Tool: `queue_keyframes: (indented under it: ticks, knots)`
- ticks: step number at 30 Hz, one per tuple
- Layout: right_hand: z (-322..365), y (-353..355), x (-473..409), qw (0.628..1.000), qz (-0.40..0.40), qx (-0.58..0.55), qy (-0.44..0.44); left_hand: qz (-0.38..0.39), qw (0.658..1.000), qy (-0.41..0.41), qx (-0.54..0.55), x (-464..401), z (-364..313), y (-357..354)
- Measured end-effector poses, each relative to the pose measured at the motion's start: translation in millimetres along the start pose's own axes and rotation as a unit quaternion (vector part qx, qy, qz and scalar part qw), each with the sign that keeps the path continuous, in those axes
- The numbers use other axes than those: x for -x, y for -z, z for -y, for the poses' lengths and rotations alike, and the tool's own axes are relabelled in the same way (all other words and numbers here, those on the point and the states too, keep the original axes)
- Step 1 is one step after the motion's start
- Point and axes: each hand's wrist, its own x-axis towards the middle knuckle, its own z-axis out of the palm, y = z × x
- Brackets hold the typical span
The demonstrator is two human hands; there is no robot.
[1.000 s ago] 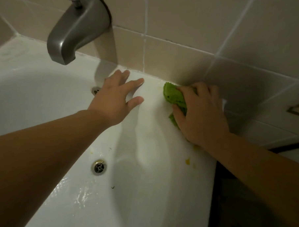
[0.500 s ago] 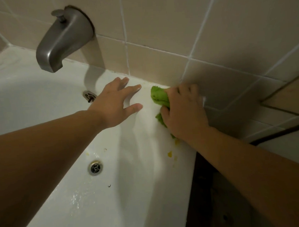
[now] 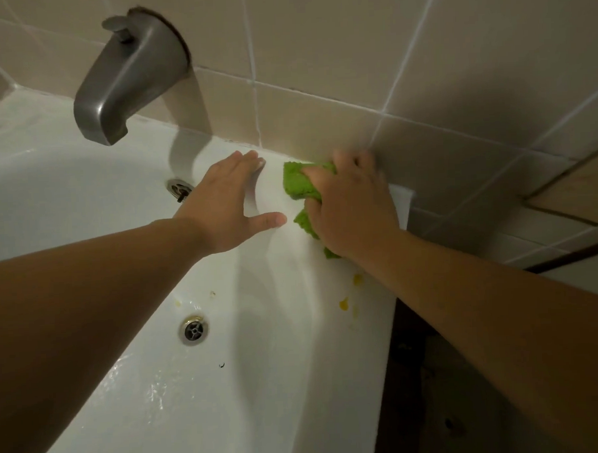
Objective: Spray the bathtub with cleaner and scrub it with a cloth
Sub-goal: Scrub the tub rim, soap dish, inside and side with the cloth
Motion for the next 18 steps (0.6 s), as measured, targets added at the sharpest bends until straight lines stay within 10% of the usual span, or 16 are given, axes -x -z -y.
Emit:
queue_keyframes:
  ticks: [18]
  knots:
    - [-26,11,24,1.0,0.011,0.012,0.013,0.02,1.0,0.01,0.009,0,-4,4]
